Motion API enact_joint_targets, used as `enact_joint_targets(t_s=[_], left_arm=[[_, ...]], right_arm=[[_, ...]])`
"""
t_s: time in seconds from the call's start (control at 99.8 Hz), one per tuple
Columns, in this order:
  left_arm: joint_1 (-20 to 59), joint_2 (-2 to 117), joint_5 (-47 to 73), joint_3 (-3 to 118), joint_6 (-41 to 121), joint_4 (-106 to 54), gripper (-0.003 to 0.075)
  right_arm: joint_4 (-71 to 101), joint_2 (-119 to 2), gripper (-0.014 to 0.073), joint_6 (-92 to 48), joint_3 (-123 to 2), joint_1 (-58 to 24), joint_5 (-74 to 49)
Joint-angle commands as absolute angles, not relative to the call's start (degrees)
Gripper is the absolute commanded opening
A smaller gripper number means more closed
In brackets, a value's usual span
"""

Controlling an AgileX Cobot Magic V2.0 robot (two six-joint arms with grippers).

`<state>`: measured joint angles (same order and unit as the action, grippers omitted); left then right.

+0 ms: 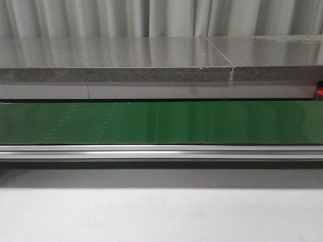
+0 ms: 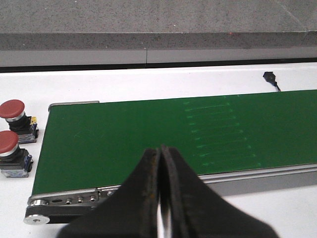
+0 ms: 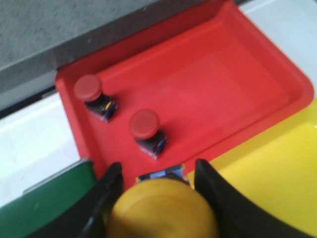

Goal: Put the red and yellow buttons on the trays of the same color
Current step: 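Lower the yellow button into the yellow tray and open the right gripper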

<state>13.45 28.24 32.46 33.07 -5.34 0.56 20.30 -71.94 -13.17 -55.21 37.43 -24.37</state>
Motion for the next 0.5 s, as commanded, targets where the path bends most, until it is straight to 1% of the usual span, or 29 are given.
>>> enact_joint_targets(t_s=[0.0,0.221,0.491], left_arm=[[13.55,28.49,27.83,34.63,-5.95,0.41,-0.0019],[13.55,28.49,27.83,34.63,-5.95,0.41,-0.0019],[13.55,28.49,27.83,34.63,-5.95,0.41,-0.0019]], right_arm=[[21.18,-71.64,0.0127,-12.76,-56.83,39.10,-16.20],[21.18,-76.93,0.0127,-12.76,-56.83,42.71,-16.14],[20.25,-83.70,0.0127,-12.81,-56.83,43.25,-15.73]])
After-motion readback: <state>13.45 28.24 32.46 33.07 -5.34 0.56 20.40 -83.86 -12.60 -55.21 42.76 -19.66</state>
